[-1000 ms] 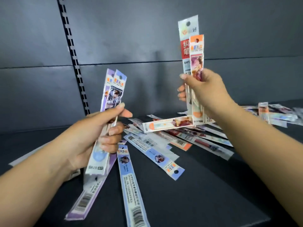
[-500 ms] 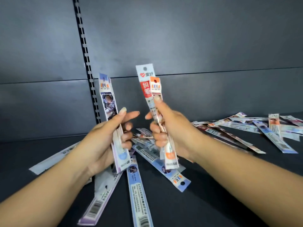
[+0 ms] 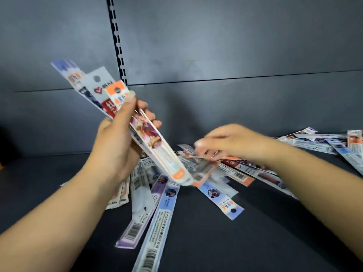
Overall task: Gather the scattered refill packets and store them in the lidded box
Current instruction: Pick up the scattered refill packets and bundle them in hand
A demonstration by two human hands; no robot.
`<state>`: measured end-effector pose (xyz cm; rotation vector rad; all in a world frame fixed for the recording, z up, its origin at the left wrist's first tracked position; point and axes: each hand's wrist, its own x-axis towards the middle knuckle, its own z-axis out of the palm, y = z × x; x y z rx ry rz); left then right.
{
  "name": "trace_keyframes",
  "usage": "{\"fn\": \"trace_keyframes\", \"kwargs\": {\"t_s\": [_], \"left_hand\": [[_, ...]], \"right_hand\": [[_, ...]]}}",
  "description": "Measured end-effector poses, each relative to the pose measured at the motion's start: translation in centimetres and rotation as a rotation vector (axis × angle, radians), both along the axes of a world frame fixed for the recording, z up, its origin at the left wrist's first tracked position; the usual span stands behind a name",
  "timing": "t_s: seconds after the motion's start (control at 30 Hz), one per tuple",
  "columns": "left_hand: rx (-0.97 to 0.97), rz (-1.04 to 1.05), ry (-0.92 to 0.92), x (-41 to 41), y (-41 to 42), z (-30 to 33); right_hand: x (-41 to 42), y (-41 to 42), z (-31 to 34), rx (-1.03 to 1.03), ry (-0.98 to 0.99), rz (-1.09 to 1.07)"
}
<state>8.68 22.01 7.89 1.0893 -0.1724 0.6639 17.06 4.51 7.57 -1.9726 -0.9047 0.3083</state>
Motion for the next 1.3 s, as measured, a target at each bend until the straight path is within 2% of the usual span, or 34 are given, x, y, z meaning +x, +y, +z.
{"fn": "trace_keyframes", "kwargs": {"t_s": [0.1, 0.2, 0.27, 0.4, 0.5, 0.6, 0.67, 0.77, 0.87, 0.97, 1.03, 1.2, 1.3], "left_hand": [[0.094, 0.069, -0.084, -0.3, 0.1, 0.2], [0.384, 0.141, -0.022, -0.2, 0.0, -0.9], [0.577, 0.132, 0.040, -0.1, -0.4, -2.1], [0.653, 0.029, 0.127, 0.1, -1.4, -3.0], [0.418, -0.050, 0.159, 0.3, -1.4, -2.6], [0.143, -0.126, 0.106, 0.5, -0.4, -1.7], [0.004, -0.147, 0.090, 0.8, 0.5, -1.1], [-0.155, -0.183, 0.072, 0.9, 1.4, -0.6], [-0.218, -0.279, 0.032, 0.6, 2.1, -0.2], [-0.245, -0.373, -0.018, 0.3, 2.4, 0.1], [-0.258, -0.399, -0.039, 0.3, 2.5, 0.2], [-0.283, -0.404, -0.041, 0.0, 1.7, 0.2], [-0.290, -0.360, -0.017, 0.1, 1.4, 0.1]], "right_hand": [[3.4, -3.2, 0.3, 0.009, -0.074, -0.188], [5.5, -4.8, -1.1, -0.348, -0.105, -0.188], [6.1, -4.9, -1.9, -0.489, -0.112, -0.213], [6.5, -4.8, -2.6, -0.493, -0.120, -0.259], [6.2, -4.6, -2.6, -0.483, -0.086, -0.256], [6.2, -4.4, -2.5, -0.446, -0.171, -0.274], [6.0, -4.0, -2.1, -0.279, -0.206, -0.314], [4.4, -3.0, -1.0, 0.003, -0.005, -0.275], [1.9, -1.3, -0.3, 0.095, 0.148, -0.163], [-1.1, 1.1, -0.6, 0.324, 0.556, -0.019], [-3.1, 3.0, -1.3, 0.372, 0.748, 0.078], [-5.2, 5.8, -2.4, 0.455, 0.908, 0.149], [-4.5, 5.8, -2.7, 0.484, 0.848, 0.104]]}}
